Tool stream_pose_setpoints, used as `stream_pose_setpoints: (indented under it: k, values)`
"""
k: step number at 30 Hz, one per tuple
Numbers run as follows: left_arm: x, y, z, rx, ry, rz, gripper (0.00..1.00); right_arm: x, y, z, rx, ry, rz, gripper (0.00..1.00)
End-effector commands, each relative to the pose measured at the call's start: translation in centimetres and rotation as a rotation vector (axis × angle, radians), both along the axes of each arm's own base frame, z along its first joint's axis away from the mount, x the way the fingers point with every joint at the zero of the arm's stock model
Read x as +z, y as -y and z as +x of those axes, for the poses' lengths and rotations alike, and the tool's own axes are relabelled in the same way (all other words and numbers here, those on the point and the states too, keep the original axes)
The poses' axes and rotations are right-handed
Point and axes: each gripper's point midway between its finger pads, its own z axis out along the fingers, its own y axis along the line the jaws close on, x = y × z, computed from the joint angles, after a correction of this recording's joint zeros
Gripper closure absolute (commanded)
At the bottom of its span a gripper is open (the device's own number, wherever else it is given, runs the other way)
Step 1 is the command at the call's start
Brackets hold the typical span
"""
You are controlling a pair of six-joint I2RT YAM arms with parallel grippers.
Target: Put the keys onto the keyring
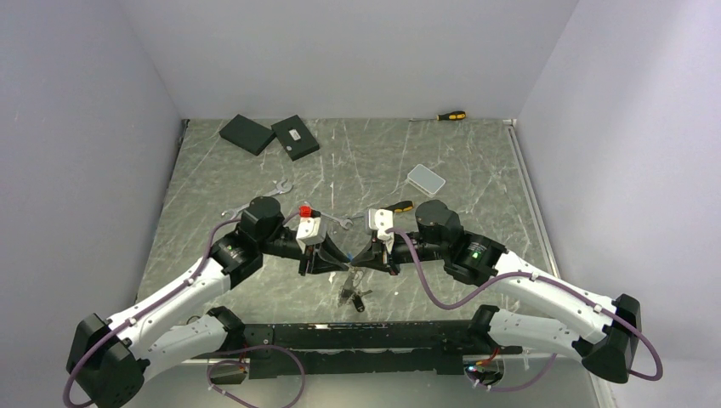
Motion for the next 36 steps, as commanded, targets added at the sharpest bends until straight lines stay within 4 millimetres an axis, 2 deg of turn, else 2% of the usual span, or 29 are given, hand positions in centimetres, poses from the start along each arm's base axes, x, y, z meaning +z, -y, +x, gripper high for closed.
stream_pose_setpoints:
  k: [1,20,29,36]
  values:
    - [1.55,0.32,-0.36,-0.042,0.013,-0.045,0.73,3.91,-0.65,0.33,0.006,0.079,0.097,1.0]
    - [1.3,0.81,-0.89,-0.079,0.003,-0.054,0.71,4.0,-0.8,0.35,0.007,0.074,0.105,1.0]
    - [1.2,1.07,-1.0,-0.087,-0.001,-0.056,0.79,4.02,-0.9,0.35,0.008,0.073,0.111,1.0]
    - [0.78,0.77,-0.96,-0.068,0.009,-0.037,0.76,4.11,-0.84,0.42,0.003,0.077,0.112,1.0]
